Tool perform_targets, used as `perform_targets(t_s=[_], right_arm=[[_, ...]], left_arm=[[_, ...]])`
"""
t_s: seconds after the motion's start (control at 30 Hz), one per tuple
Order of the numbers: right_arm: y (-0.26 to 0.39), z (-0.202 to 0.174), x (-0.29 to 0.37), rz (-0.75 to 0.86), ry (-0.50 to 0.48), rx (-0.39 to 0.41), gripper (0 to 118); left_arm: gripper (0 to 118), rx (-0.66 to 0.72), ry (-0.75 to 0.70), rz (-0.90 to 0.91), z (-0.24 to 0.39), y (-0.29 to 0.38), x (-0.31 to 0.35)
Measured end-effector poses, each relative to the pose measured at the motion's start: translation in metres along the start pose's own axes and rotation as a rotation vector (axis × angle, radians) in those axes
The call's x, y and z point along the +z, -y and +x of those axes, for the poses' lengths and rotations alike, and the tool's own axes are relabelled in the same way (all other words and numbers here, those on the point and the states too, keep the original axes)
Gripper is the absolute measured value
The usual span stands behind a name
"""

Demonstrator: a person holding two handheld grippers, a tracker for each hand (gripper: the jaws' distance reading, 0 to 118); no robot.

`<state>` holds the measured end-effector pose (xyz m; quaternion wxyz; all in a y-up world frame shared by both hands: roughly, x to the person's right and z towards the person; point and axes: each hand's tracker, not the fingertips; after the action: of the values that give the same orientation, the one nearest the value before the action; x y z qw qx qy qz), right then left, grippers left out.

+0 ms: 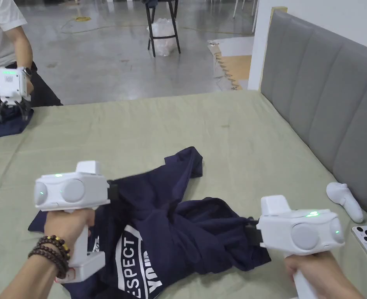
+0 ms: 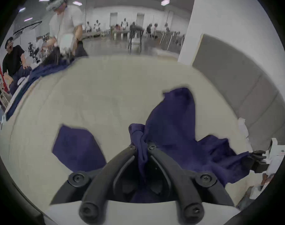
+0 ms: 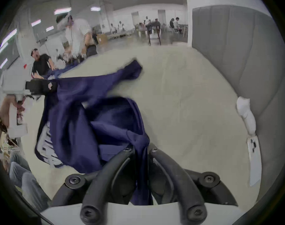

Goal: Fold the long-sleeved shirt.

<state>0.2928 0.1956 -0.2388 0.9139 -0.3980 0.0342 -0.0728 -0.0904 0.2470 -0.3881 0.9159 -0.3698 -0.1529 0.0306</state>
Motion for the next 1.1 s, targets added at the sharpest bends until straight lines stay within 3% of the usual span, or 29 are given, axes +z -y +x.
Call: perform_targets(t_s=[0.03, 0.13, 0.3, 0.5, 0.6, 0.7, 0.87, 0.9, 1.1], right_arm=[[-0.014, -0.003, 0.014, 0.034, -0.027, 0.004, 11], [-0.071, -0.023, 0.058, 0.182, 0.023, 0.121, 11], [-0.194, -0.047, 0.132, 0.392, 0.085, 0.204, 11], [-0.341, -0.066, 0.221, 0.579, 0.18, 0.195, 11], [-0.39, -0.07, 0.245, 0.624, 0.293, 0.231, 11], [-0.416, -0.061, 0.253, 0.61, 0.383, 0.171, 11], [-0.416, -0.041, 0.235, 0.62, 0.383, 0.166, 11], [-0.411, -0.038, 0.227, 0.612, 0.39, 0.165, 11], [-0.355, -0.003, 0.139, 0.494, 0.346, 0.111, 11]], left_arm=[[10, 0.006, 0.002, 0.041, -0.001, -0.015, 0.022], [10, -0.007, 0.003, 0.187, -0.007, -0.07, 0.085], [10, -0.052, -0.067, 0.424, -0.017, -0.158, 0.192], [9, 0.005, -0.16, 0.615, -0.033, -0.252, 0.282], [9, 0.029, -0.218, 0.647, -0.044, -0.29, 0.301], [9, 0.086, -0.26, 0.653, -0.056, -0.31, 0.304], [9, 0.101, -0.241, 0.639, -0.072, -0.311, 0.278], [9, 0.088, -0.238, 0.642, -0.048, -0.29, 0.28], [10, 0.059, -0.181, 0.519, -0.048, -0.232, 0.199]])
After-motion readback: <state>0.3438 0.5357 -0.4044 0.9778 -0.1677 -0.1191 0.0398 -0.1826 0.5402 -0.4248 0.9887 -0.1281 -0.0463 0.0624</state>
